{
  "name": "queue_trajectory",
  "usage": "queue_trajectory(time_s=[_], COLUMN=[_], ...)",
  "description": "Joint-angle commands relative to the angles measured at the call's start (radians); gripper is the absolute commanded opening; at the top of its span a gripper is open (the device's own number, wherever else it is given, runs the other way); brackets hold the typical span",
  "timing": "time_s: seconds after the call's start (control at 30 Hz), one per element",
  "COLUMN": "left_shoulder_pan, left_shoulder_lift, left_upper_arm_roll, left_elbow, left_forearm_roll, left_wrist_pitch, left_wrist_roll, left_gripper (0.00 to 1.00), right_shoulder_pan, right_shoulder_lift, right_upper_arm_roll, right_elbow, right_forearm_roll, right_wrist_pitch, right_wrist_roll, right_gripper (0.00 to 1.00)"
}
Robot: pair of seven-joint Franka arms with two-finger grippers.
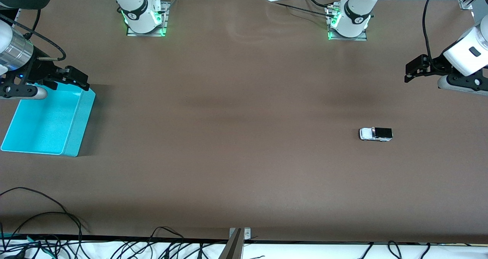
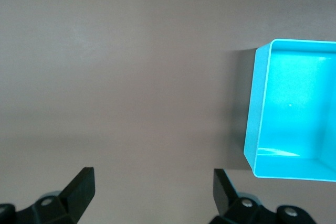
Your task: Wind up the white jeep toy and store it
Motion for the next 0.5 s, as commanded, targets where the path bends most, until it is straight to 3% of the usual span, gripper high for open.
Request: queue_trajectory(time_s=[0.0, 0.47], left_shoulder_pan=[-0.005, -0.004], left_shoulder_lift=[0.013, 0.009], left_upper_arm_roll=[0.000, 0.000], left_elbow=[0.033, 0.033], left_forearm_roll=[0.029, 0.031], left_wrist_pitch=[-0.024, -0.029], left_wrist_roll=[0.002, 0.008], left_gripper=[1.00, 1.00], right_shoulder_pan=[-0.005, -0.005], right_shoulder_lift=[0.008, 0.008], right_upper_arm_roll=[0.004, 0.002], right_elbow=[0.021, 0.022], right_forearm_roll=[-0.001, -0.001], right_wrist_pitch=[-0.012, -0.011], right_wrist_roll=[0.015, 0.012], right_gripper=[1.00, 1.00])
